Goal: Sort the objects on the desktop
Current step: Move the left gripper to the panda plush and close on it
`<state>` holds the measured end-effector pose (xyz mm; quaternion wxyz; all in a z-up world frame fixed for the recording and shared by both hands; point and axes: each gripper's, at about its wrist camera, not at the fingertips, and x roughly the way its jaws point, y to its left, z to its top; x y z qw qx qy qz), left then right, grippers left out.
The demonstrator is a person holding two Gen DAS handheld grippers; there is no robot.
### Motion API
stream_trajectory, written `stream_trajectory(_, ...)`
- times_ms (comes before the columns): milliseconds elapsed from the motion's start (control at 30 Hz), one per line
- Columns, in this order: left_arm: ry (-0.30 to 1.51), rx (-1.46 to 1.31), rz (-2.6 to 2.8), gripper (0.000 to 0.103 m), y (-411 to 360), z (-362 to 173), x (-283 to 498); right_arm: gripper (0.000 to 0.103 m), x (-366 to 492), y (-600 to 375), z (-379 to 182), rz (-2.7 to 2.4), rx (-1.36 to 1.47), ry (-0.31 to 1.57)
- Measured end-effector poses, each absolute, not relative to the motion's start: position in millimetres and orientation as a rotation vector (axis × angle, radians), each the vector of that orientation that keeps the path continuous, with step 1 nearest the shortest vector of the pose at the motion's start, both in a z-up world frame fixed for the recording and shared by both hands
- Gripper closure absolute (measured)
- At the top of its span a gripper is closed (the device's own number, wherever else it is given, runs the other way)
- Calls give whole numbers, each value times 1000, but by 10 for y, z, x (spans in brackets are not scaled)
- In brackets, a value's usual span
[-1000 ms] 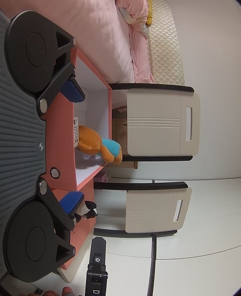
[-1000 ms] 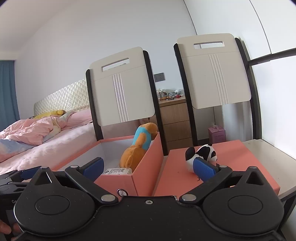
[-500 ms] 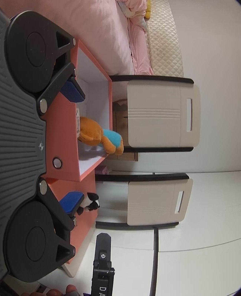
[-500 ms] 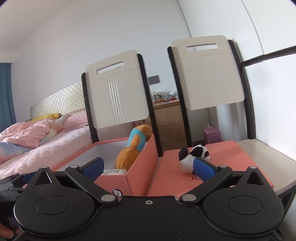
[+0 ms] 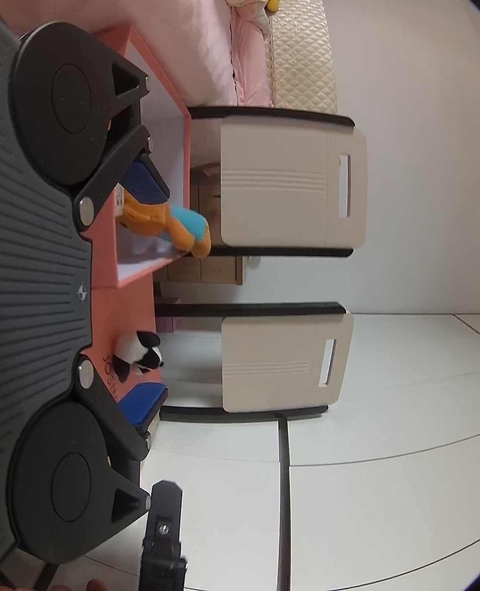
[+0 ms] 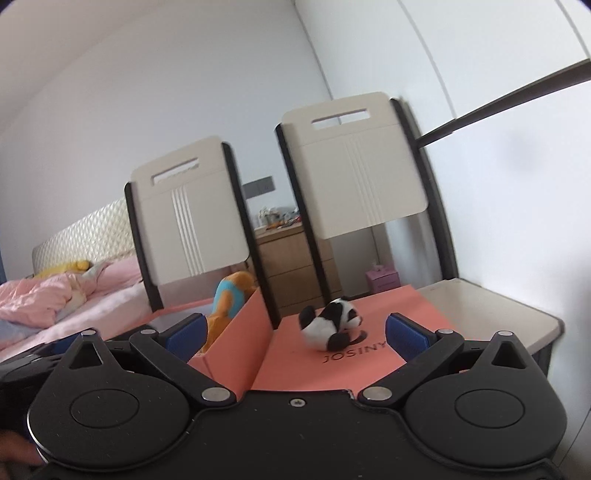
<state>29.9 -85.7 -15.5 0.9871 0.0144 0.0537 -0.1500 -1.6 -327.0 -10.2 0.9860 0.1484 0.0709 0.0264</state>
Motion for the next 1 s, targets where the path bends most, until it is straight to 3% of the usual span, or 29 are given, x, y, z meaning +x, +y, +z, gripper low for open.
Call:
stream_trajectory(467,334,30,-378,0,-1944,-618,1709,1,-260,-3941,-180,-8,378,124)
stream_trajectory(767,472,-3,-355,0,-2200,-836,2462,1,-165,-4044,-307,-12,357,215)
stream_trajectory(1000,478,43,-342,0,-2313,-942,2683,1,-29,-3932,-380,-18,274,295)
